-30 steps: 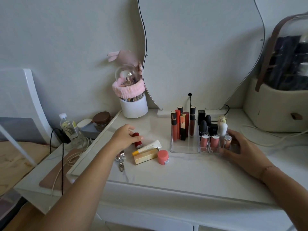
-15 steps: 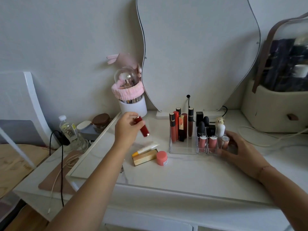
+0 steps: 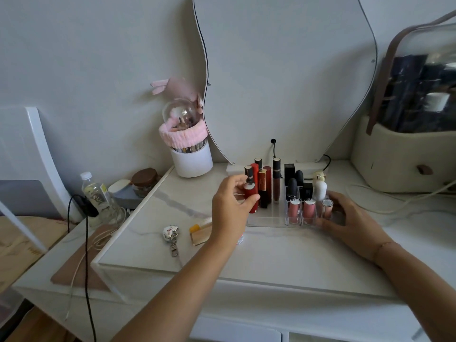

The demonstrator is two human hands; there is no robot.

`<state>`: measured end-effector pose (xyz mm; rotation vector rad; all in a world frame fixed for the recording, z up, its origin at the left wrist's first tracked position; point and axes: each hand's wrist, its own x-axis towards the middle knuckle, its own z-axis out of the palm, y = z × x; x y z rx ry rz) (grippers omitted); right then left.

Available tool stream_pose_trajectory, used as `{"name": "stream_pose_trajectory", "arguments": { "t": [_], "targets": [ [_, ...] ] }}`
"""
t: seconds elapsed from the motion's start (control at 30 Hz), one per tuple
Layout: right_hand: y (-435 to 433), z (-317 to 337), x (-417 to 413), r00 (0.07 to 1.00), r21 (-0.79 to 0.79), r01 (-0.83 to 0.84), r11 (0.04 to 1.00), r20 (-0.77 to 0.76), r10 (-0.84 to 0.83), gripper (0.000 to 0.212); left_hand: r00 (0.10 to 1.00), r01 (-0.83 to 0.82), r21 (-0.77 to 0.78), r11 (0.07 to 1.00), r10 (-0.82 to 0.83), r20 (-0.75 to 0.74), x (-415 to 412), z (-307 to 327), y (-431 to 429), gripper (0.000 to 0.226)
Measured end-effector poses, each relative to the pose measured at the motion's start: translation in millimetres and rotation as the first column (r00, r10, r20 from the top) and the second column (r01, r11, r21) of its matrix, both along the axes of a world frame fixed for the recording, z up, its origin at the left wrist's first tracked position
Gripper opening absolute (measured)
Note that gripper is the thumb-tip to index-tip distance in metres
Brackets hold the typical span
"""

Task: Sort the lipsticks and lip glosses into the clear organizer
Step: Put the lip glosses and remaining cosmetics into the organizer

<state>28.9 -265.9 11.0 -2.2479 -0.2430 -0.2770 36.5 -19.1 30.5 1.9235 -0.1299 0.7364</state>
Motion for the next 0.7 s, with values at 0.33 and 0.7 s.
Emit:
{"name": "stream_pose_trajectory", "arguments": {
  "t": [0.33,0.7],
  "targets": [
    [-1.5,-1.4,1.3,1.000,-0.004,-0.014,1.000,-0.015,0.014,0.068,0.994,-0.077,0.161,0.984,0.089,-0.070,7.6,-9.4,-2.7,0.056],
    [-1.7,-2.5,1.8,1.000,0.005,-0.017,1.000,-0.006,0.017,0.066,0.981,0.019,0.253,0.967,0.032,-0.194,-7.0,3.3,41.9,0.042]
  ]
}}
